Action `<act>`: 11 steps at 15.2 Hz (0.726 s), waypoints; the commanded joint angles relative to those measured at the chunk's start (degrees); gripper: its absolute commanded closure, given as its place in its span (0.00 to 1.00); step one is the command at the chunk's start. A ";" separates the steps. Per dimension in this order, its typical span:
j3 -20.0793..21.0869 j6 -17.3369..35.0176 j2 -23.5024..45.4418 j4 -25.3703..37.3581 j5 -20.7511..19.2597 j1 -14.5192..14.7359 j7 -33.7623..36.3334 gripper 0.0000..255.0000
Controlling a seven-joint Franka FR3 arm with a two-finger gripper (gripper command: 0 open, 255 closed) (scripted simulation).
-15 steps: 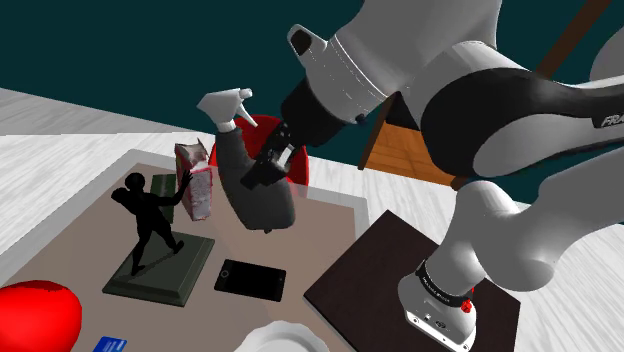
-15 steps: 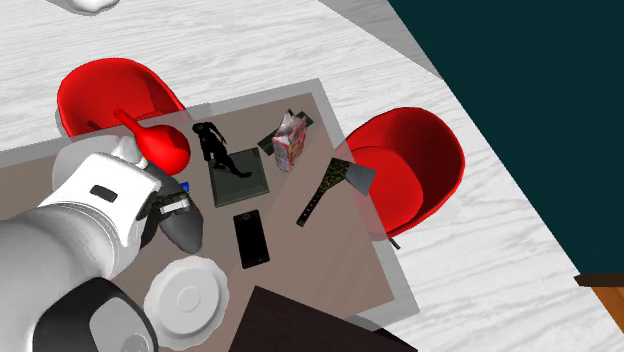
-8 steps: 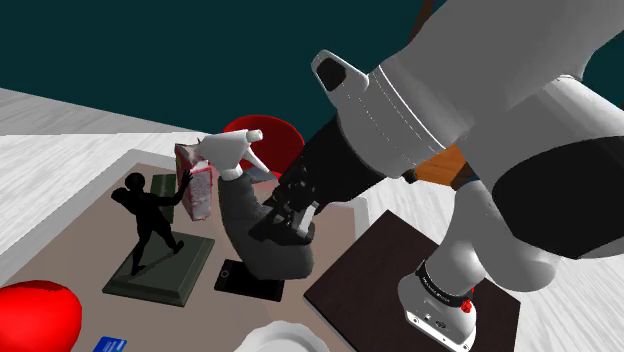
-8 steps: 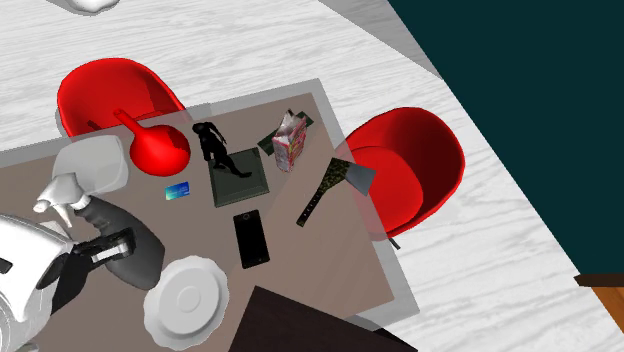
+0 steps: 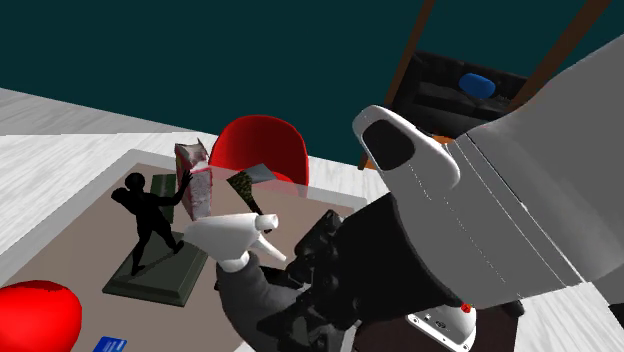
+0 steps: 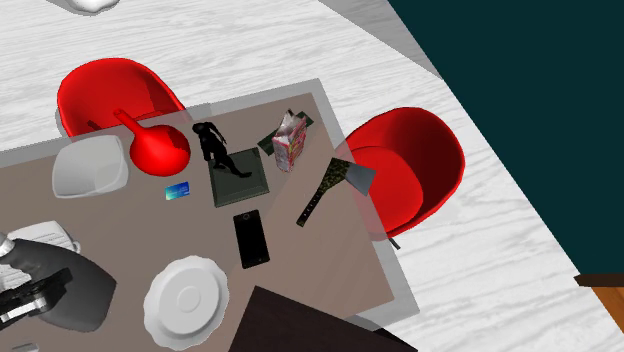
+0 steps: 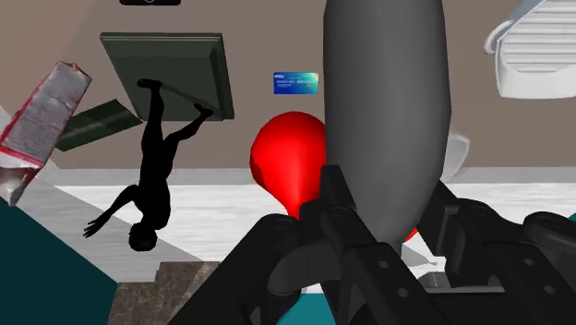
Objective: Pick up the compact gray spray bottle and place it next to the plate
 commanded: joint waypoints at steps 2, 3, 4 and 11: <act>4.45 -1.76 0.66 2.56 -0.21 -0.13 4.70 1.00; 6.01 -2.28 1.06 3.53 -0.37 -0.35 6.21 1.00; 7.60 -2.81 1.52 4.57 -0.57 -0.62 7.74 1.00; 20.17 -6.90 6.12 13.63 -3.31 -4.65 18.66 1.00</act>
